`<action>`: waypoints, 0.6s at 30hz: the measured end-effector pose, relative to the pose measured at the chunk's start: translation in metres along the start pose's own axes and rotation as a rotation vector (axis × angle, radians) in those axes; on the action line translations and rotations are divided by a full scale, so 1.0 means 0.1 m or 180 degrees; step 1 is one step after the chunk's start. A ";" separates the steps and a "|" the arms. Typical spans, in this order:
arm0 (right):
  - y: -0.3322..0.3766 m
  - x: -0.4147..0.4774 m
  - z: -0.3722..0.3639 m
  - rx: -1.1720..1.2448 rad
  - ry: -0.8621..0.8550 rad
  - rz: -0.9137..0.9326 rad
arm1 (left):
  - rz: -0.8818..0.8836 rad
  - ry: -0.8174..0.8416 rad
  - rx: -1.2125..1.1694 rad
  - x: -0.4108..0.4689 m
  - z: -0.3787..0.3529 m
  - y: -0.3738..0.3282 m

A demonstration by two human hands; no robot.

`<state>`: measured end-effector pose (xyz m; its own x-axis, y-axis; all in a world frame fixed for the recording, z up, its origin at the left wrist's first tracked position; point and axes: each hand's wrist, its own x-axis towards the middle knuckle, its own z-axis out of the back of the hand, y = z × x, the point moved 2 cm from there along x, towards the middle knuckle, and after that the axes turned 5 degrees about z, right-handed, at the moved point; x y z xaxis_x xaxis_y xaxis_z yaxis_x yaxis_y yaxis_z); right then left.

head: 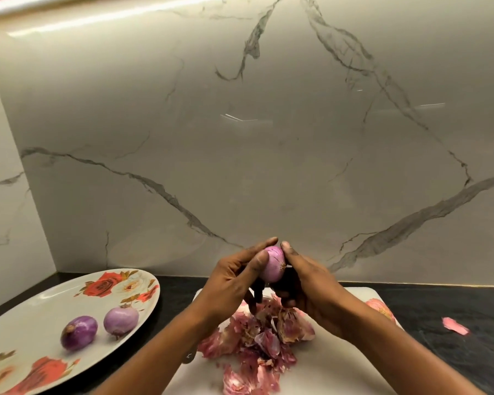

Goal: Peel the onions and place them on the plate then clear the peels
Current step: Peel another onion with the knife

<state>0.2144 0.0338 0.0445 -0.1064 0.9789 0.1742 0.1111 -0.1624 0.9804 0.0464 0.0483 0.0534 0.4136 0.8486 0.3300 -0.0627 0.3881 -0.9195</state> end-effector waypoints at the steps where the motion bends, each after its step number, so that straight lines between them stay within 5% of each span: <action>1: 0.00 -0.01 -0.01 0.0020 0.0028 -0.0035 | 0.0039 -0.0012 -0.0017 -0.01 0.02 0.01; 18: 0.02 -0.03 -0.01 0.0355 0.0417 -0.0110 | 0.0565 -0.0105 -0.0188 -0.13 0.22 0.00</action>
<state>0.2139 0.0305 0.0461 -0.2392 0.9580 0.1583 0.2134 -0.1072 0.9711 0.0212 0.0448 0.0537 0.3707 0.9135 0.1673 -0.0782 0.2102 -0.9745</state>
